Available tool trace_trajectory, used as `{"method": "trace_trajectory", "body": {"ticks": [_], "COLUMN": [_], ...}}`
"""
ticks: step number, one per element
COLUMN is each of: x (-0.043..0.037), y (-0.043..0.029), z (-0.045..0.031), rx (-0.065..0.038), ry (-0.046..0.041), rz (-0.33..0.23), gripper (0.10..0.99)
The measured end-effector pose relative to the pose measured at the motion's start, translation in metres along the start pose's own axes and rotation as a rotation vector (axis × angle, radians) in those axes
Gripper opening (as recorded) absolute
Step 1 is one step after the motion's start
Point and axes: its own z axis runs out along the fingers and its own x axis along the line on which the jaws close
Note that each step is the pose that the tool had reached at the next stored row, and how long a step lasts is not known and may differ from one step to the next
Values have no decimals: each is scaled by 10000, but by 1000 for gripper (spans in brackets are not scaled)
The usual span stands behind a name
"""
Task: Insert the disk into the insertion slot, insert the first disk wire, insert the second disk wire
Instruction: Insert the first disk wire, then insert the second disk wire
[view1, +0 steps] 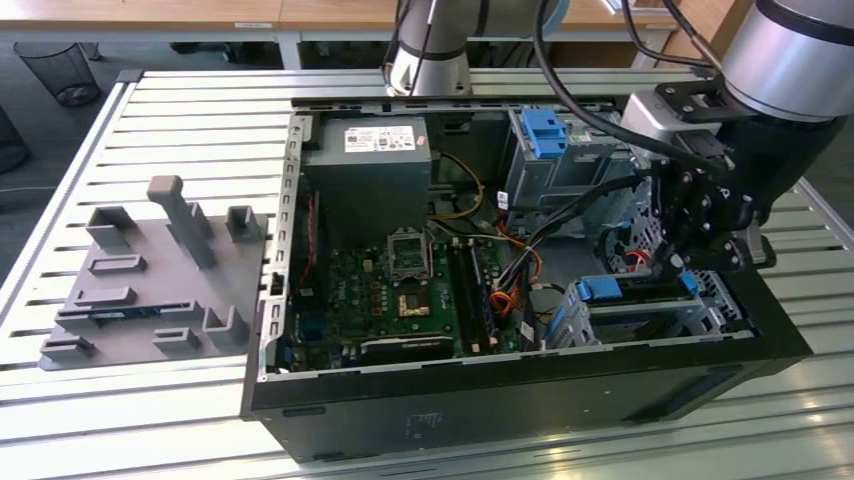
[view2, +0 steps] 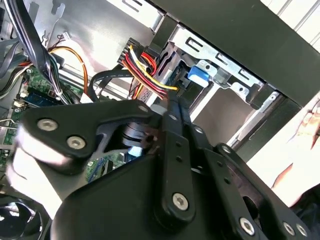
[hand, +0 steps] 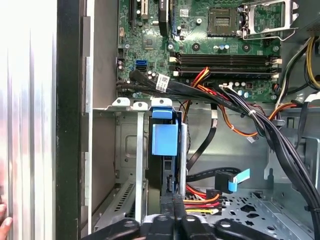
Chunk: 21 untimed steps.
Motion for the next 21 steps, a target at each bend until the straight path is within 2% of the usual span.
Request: {"method": "trace_trajectory", "body": {"ticks": [1,2,14,21], "x": [0,0,1,0], "y": [0,0,3,65], "z": [-3,-5,-19,-23], "rx": [-1,-1,-1,4], "ry": [0,1,2,4], "rz": [0,0,0,0], "gripper": [165,106,106,106]}}
